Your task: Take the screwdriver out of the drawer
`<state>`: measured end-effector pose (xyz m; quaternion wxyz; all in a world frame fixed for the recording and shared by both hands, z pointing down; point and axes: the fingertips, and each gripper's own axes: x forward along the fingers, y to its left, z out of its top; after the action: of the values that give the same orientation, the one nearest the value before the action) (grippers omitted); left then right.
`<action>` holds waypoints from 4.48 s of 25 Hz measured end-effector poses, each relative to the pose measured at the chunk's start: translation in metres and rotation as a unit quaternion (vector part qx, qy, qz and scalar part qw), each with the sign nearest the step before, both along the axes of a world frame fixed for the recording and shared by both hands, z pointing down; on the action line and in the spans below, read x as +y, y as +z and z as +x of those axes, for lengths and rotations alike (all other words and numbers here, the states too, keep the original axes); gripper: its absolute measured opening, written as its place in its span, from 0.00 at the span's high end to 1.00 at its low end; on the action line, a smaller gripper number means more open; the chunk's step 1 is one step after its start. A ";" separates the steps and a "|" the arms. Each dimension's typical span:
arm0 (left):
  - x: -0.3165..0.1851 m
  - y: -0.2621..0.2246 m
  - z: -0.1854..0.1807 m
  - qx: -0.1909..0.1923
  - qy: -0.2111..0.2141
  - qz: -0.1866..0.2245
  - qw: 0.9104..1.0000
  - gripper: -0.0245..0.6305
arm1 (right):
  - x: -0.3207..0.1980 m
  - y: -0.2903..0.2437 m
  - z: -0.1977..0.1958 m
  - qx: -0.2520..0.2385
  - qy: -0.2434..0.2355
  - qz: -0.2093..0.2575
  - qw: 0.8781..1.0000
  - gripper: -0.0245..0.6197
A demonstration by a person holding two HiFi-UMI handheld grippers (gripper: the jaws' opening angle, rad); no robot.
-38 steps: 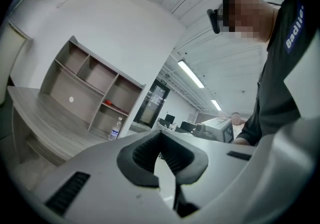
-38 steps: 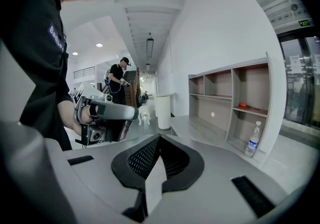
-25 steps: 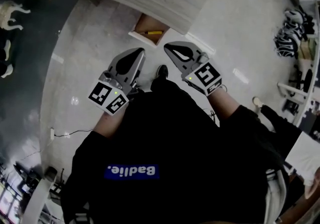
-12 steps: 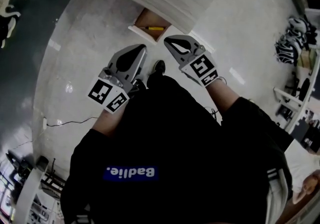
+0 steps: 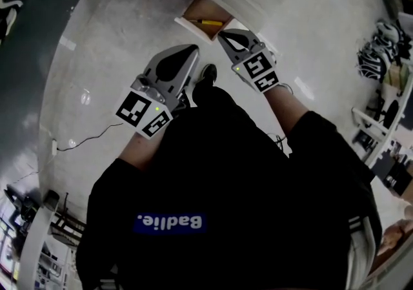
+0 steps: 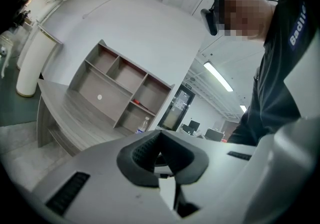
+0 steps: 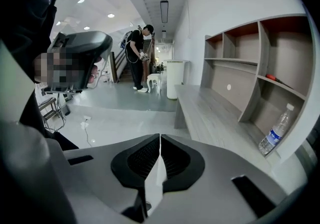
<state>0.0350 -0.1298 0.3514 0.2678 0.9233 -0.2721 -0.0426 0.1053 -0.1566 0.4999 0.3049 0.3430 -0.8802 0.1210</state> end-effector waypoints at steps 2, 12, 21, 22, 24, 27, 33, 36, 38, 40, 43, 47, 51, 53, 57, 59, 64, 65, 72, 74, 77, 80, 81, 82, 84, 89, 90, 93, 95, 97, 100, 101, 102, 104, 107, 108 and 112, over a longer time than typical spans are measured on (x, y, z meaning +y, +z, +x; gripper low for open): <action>0.000 0.005 -0.003 -0.001 0.004 -0.004 1.000 0.96 | -0.003 0.015 -0.002 0.012 0.002 -0.007 1.000 0.91; -0.009 0.023 -0.022 -0.001 0.000 -0.015 1.000 0.96 | -0.014 0.092 -0.011 0.090 -0.008 -0.044 0.995 0.91; -0.013 0.043 -0.041 -0.005 -0.020 -0.028 0.999 0.96 | -0.028 0.166 0.008 0.170 -0.004 -0.079 0.982 0.81; -0.013 0.046 -0.043 -0.005 -0.022 -0.030 0.999 0.96 | -0.030 0.174 0.009 0.180 -0.005 -0.081 0.980 0.81; -0.012 0.050 -0.047 -0.007 -0.025 -0.033 0.999 0.96 | -0.033 0.188 0.011 0.204 -0.014 -0.082 0.976 0.81; -0.012 0.056 -0.054 -0.006 -0.032 -0.040 0.999 0.96 | -0.035 0.210 0.012 0.238 -0.028 -0.087 0.967 0.80; -0.013 0.067 -0.066 -0.004 -0.046 -0.048 0.998 0.96 | -0.043 0.241 0.007 0.283 -0.047 -0.082 0.954 0.80; -0.014 0.071 -0.071 -0.001 -0.053 -0.052 0.997 0.96 | -0.045 0.257 0.007 0.308 -0.065 -0.083 0.946 0.79; -0.015 0.074 -0.075 -0.001 -0.059 -0.055 0.997 0.96 | -0.044 0.266 0.007 0.326 -0.083 -0.089 0.938 0.78; -0.014 0.078 -0.080 -0.001 -0.065 -0.058 0.996 0.96 | -0.045 0.274 0.008 0.347 -0.099 -0.090 0.929 0.78; -0.013 0.084 -0.087 -0.004 -0.074 -0.065 0.995 0.96 | -0.048 0.286 0.013 0.372 -0.116 -0.087 0.917 0.77; -0.012 0.092 -0.094 -0.006 -0.085 -0.073 0.994 0.96 | -0.052 0.300 0.016 0.401 -0.144 -0.080 0.901 0.76; -0.011 0.099 -0.097 -0.005 -0.094 -0.082 0.992 0.96 | -0.057 0.312 0.021 0.419 -0.155 -0.084 0.891 0.76; -0.010 0.101 -0.097 -0.004 -0.097 -0.084 0.992 0.96 | -0.058 0.316 0.023 0.425 -0.158 -0.086 0.887 0.76; -0.006 0.107 -0.094 -0.004 -0.101 -0.093 0.991 0.96 | -0.062 0.325 0.027 0.436 -0.165 -0.088 0.880 0.76; -0.003 0.111 -0.094 -0.007 -0.100 -0.102 0.990 0.96 | -0.064 0.328 0.027 0.441 -0.170 -0.087 0.877 0.76; 0.004 0.117 -0.103 -0.010 -0.107 -0.112 0.988 0.96 | -0.064 0.337 0.024 0.450 -0.183 -0.093 0.869 0.76; 0.004 0.118 -0.104 -0.010 -0.109 -0.113 0.988 0.96 | -0.064 0.339 0.025 0.452 -0.184 -0.094 0.868 0.76; 0.006 0.126 -0.107 -0.015 -0.116 -0.123 0.986 0.96 | -0.068 0.340 0.025 0.451 -0.178 -0.091 0.870 0.78; 0.008 0.126 -0.106 -0.016 -0.114 -0.123 0.986 0.96 | -0.068 0.339 0.025 0.448 -0.179 -0.092 0.871 0.81; 0.009 0.123 -0.104 -0.015 -0.111 -0.123 0.986 0.96 | -0.068 0.334 0.024 0.444 -0.178 -0.095 0.873 0.81; 0.010 0.113 -0.102 -0.012 -0.109 -0.114 0.987 0.96 | -0.068 0.320 0.020 0.434 -0.168 -0.094 0.880 0.81; 0.010 0.109 -0.102 -0.010 -0.110 -0.109 0.988 0.96 | -0.067 0.314 0.018 0.429 -0.163 -0.093 0.884 0.81; 0.009 0.104 -0.102 -0.008 -0.110 -0.104 0.988 0.96 | -0.067 0.308 0.017 0.424 -0.156 -0.092 0.887 0.81; 0.009 0.097 -0.102 -0.007 -0.110 -0.098 0.989 0.96 | -0.067 0.295 0.015 0.414 -0.145 -0.088 0.894 0.81; 0.008 0.079 -0.102 -0.007 -0.101 -0.080 0.992 0.96 | -0.066 0.255 0.002 0.373 -0.117 -0.077 0.917 0.81; 0.009 0.075 -0.102 -0.007 -0.099 -0.076 0.992 0.96 | -0.065 0.243 -0.002 0.360 -0.110 -0.073 0.924 0.81; 0.008 0.060 -0.100 -0.006 -0.090 -0.062 0.994 0.96 | -0.068 0.208 -0.006 0.323 -0.081 -0.061 0.941 0.81; 0.006 0.049 -0.097 -0.005 -0.081 -0.050 0.995 0.96 | -0.072 0.186 -0.003 0.299 -0.054 -0.057 0.951 0.81; 0.006 0.039 -0.095 -0.005 -0.071 -0.040 0.997 0.96 | -0.072 0.157 -0.005 0.266 -0.028 -0.054 0.962 0.81; 0.009 0.025 -0.088 -0.004 -0.056 -0.029 0.998 0.96 | -0.067 0.116 -0.005 0.218 0.004 -0.048 0.975 0.81; 0.010 0.021 -0.086 -0.004 -0.050 -0.026 0.998 0.96 | -0.065 0.104 -0.005 0.204 0.010 -0.045 0.978 0.81; 0.010 0.017 -0.084 -0.005 -0.046 -0.022 0.999 0.96 | -0.062 0.092 -0.004 0.191 0.014 -0.042 0.981 0.81; 0.010 0.008 -0.079 -0.005 -0.038 -0.016 0.999 0.96 | -0.056 0.072 -0.003 0.164 0.023 -0.039 0.985 0.81; 0.007 -0.002 -0.072 -0.005 -0.028 -0.008 1.000 0.96 | -0.045 0.046 0.001 0.114 0.043 -0.041 0.992 0.81; 0.006 -0.004 -0.069 -0.007 -0.024 -0.005 1.000 0.96 | -0.042 0.038 0.001 0.097 0.050 -0.041 0.993 0.81; 0.011 -0.013 -0.060 -0.012 -0.015 0.000 1.000 0.96 | -0.023 0.004 0.004 0.032 0.073 -0.038 0.996 0.81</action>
<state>-0.0251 -0.1191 0.3384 0.2639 0.9194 -0.2894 -0.0359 0.1096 -0.1799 0.5040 0.3360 0.3982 -0.8374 0.1655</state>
